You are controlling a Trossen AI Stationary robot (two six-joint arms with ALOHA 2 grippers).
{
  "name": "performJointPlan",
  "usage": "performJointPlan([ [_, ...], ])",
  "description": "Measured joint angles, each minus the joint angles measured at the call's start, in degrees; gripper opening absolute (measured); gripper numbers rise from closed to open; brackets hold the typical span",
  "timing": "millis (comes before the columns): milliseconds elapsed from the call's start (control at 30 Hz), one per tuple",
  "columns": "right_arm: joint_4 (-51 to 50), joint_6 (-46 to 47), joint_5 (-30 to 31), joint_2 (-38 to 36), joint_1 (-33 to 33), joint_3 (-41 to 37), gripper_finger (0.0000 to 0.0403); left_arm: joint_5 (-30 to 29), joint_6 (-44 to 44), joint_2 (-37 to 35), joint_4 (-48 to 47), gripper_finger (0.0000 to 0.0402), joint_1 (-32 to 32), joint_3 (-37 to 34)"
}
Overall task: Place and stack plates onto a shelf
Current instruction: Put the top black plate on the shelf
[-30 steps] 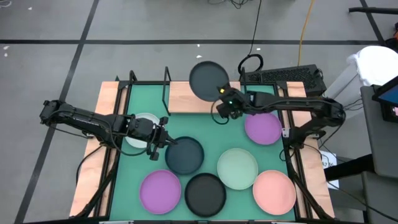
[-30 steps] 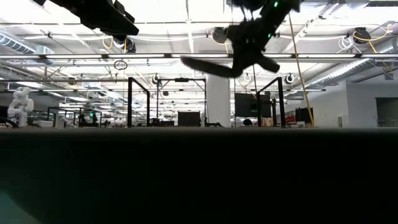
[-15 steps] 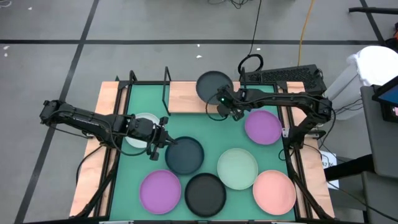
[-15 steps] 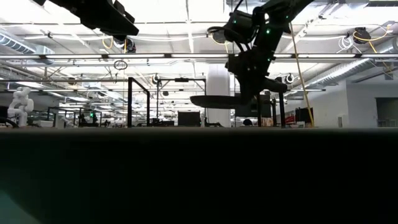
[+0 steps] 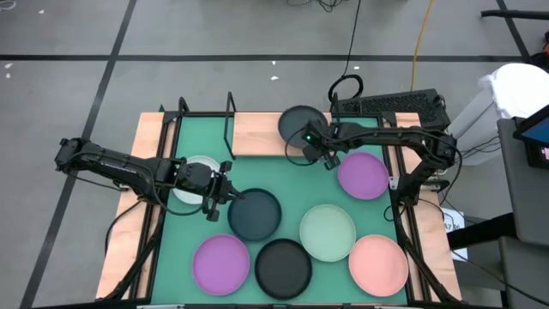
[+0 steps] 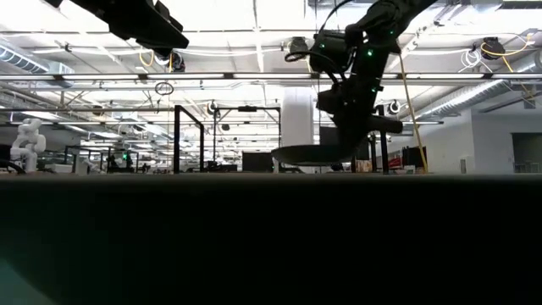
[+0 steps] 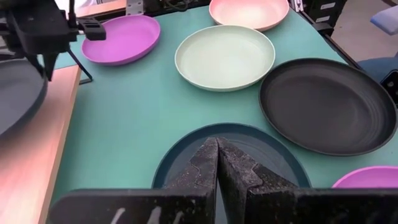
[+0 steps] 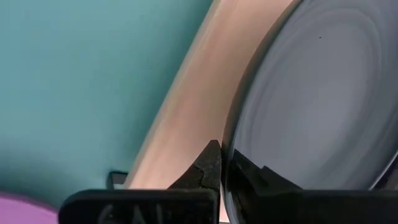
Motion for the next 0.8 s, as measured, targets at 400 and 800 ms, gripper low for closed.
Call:
performJointPlan([
  [400, -0.33, 1.65, 2.11, 0.00, 0.00, -3.58, 0.0002, 0.00, -0.41, -0.02, -0.02, 0.0012, 0.02, 0.00],
  [800, 0.21, 2.89, 1.67, 0.00, 0.00, -3.83, 0.0017, 0.02, -0.40, -0.02, -0.03, 0.0012, 0.04, 0.00],
])
